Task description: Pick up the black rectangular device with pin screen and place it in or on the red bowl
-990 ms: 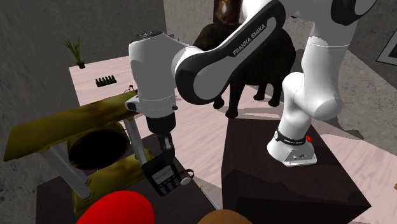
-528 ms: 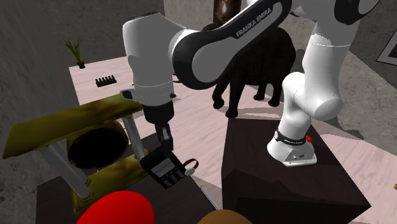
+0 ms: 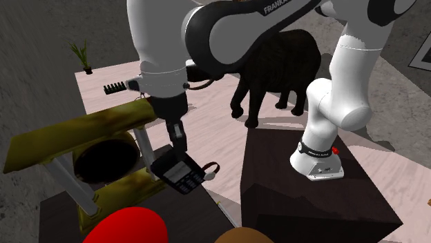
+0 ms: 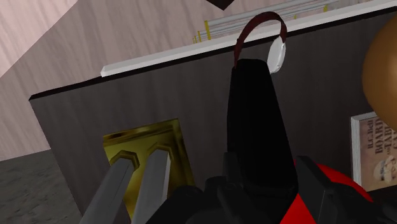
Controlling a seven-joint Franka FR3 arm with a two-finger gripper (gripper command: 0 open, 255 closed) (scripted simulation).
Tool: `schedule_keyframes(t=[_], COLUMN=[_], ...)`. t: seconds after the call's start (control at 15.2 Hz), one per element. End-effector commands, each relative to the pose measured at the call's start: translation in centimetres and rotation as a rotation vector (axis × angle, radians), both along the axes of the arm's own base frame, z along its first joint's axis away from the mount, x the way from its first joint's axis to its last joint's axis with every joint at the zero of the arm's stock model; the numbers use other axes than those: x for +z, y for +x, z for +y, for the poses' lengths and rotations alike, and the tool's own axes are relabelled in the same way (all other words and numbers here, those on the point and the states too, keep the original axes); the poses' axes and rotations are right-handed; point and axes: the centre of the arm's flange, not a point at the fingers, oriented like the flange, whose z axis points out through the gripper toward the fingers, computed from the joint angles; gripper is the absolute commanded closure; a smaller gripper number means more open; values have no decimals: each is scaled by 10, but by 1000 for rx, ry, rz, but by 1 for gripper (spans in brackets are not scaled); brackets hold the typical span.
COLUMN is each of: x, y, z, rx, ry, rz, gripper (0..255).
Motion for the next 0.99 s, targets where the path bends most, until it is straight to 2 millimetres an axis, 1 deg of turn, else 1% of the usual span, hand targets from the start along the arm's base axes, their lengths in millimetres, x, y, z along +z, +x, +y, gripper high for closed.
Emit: schedule_keyframes(t=[0.0,0.59,0.66,0.92], x=[12,59,61,75], y=[1,1,1,23], z=[0,0,0,46], rx=[0,0,0,0], ry=[0,0,0,0], rz=[0,0,0,0], gripper=[255,255,255,255])
